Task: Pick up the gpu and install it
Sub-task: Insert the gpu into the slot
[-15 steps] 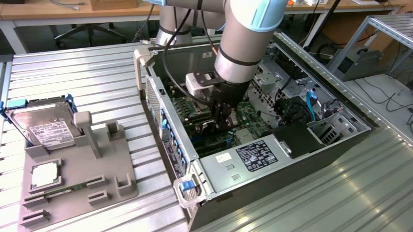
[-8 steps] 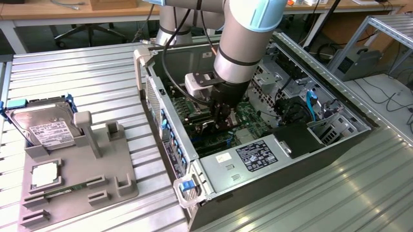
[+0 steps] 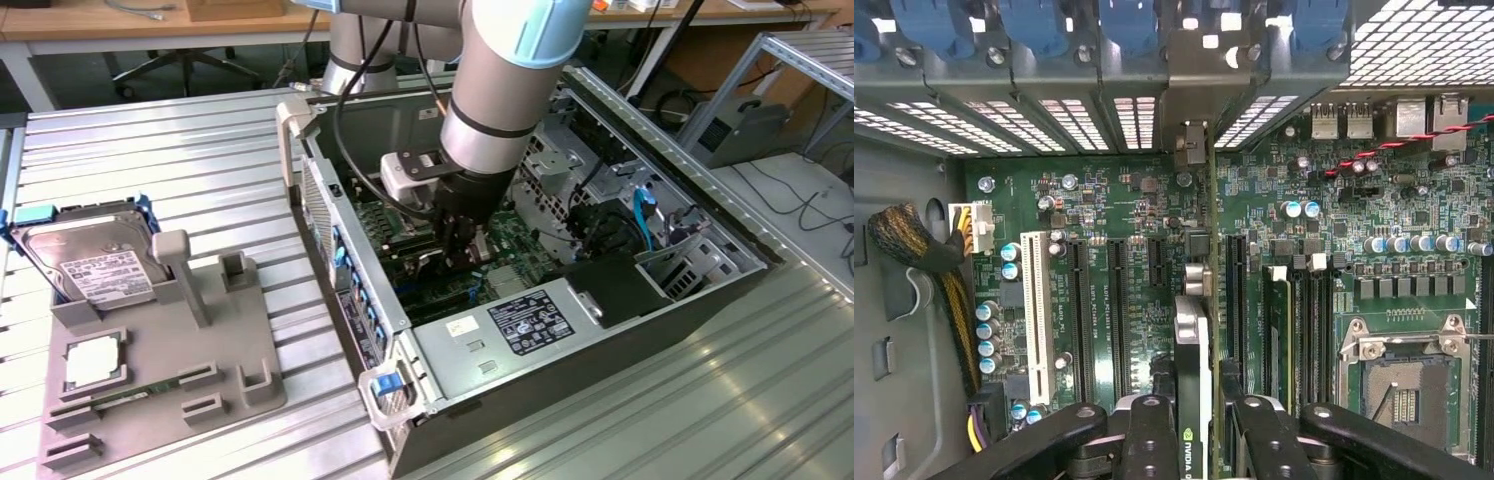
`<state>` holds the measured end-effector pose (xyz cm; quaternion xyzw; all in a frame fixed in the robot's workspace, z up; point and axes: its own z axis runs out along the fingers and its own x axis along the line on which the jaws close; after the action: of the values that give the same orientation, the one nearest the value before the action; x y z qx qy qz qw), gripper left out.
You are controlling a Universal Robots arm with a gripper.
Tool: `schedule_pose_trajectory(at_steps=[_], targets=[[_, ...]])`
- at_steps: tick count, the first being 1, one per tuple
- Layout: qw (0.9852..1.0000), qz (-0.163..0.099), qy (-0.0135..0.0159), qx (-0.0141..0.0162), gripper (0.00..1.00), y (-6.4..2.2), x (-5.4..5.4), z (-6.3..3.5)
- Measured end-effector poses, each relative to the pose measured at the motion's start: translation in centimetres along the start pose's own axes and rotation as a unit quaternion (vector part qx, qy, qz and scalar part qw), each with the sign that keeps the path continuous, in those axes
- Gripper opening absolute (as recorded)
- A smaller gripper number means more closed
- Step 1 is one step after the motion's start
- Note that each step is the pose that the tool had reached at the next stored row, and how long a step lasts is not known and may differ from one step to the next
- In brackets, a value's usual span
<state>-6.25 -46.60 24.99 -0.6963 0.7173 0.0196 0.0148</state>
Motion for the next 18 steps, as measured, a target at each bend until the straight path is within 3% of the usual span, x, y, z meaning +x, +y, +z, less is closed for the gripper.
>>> schedule_pose_trajectory(at_steps=[17, 18], targets=[[1.0000, 0.000, 0.0000, 0.0012, 0.27, 0.31, 0.01, -0.01], [1.0000, -0.002, -0.0043, 0.0023, 0.27, 0.46, 0.02, -0.01]])
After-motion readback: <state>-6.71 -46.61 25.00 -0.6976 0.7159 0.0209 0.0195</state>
